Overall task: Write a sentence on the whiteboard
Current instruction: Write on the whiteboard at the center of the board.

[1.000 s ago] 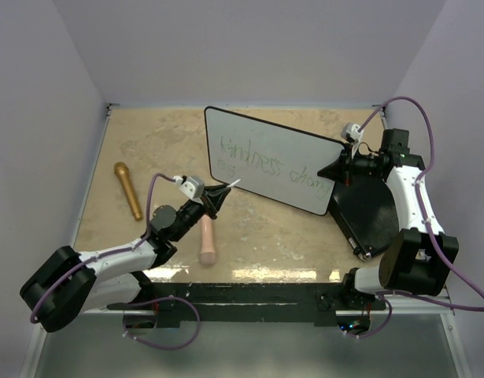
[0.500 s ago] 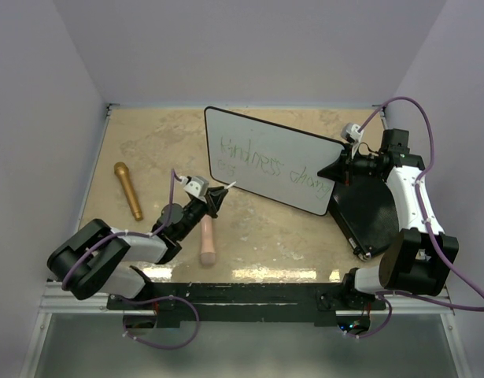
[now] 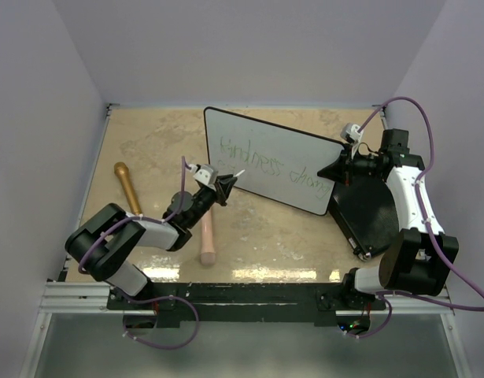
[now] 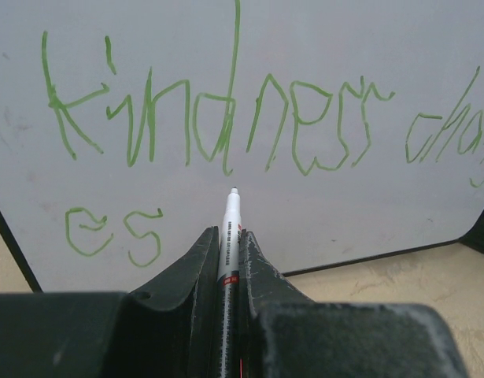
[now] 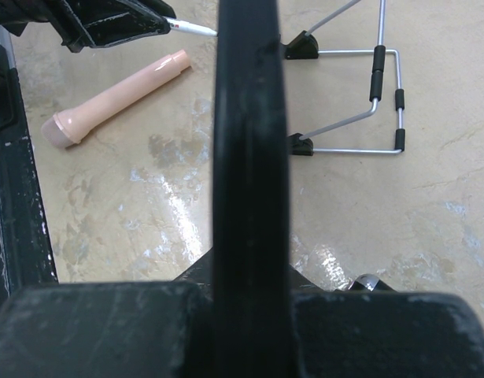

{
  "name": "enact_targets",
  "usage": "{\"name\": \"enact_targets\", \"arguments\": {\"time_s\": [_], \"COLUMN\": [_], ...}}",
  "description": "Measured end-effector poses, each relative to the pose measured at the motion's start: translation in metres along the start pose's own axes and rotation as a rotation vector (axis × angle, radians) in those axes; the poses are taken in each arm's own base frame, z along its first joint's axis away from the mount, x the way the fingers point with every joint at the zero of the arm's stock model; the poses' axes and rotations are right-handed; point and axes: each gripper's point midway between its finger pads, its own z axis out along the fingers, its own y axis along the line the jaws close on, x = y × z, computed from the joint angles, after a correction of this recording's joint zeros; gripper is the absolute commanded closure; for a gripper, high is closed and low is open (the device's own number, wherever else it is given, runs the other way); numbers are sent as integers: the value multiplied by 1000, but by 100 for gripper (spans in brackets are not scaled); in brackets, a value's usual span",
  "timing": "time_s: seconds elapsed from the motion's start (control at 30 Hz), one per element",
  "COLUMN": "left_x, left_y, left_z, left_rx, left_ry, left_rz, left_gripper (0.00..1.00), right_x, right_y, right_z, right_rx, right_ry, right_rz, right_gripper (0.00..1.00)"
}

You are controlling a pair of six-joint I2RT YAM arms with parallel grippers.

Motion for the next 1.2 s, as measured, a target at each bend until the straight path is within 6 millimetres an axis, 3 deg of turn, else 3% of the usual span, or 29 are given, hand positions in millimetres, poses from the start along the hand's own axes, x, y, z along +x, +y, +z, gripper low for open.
{"name": "enact_targets", "arguments": {"time_s": [1.2], "left_x": [31], "left_y": [8], "left_z": [16], "left_rx": [-5], "left_ry": [80], "left_rz": [22], "left_gripper": [100], "right_x": [-1], "right_y": [0], "right_z": [1], "right_rx": [-2], "right_ry": [0], "right_rz": [-12], "right_gripper": [100]}}
